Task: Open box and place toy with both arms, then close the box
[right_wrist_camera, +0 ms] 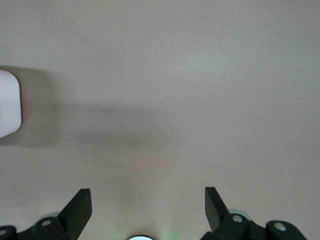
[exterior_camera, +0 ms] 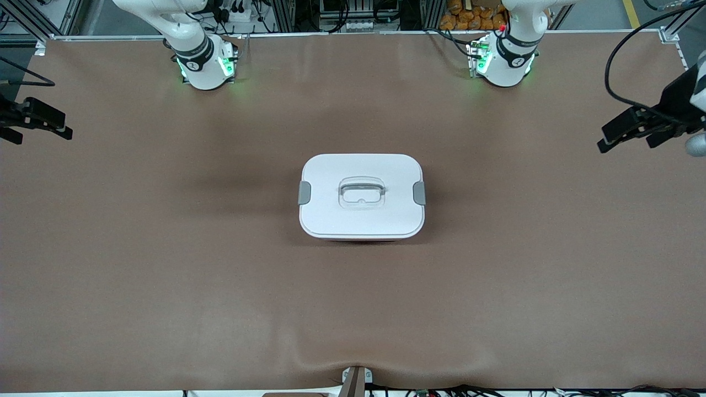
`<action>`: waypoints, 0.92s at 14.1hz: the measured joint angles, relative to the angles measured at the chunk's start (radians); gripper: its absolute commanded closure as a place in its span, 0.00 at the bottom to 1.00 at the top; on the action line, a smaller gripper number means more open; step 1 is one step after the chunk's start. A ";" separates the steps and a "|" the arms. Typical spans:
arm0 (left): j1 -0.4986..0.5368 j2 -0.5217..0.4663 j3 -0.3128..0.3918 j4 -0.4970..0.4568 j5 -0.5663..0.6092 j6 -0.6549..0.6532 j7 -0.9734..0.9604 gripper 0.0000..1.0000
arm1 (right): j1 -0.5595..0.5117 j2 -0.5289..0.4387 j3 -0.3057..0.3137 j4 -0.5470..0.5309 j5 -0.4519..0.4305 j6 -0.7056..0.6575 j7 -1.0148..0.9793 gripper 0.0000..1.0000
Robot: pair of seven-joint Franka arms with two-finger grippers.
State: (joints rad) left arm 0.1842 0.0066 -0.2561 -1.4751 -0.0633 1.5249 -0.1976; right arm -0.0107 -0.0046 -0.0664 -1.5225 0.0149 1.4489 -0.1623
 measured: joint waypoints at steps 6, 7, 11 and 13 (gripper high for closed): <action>0.001 -0.088 -0.009 -0.089 -0.003 -0.003 0.001 0.00 | 0.035 0.000 0.011 0.000 0.001 0.001 0.083 0.00; 0.001 -0.089 -0.009 -0.092 -0.003 -0.003 0.001 0.00 | 0.036 0.000 0.011 0.000 0.001 0.001 0.087 0.00; 0.002 -0.089 -0.008 -0.100 -0.003 -0.003 0.001 0.00 | 0.036 0.000 0.006 0.001 0.000 0.001 0.091 0.00; 0.002 -0.089 -0.007 -0.102 -0.003 -0.003 0.001 0.00 | 0.035 0.000 0.006 0.001 0.000 0.001 0.092 0.00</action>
State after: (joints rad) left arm 0.1859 -0.0825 -0.2627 -1.5768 -0.0666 1.5218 -0.1965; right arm 0.0247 -0.0047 -0.0609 -1.5215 0.0154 1.4496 -0.0707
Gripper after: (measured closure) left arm 0.000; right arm 0.000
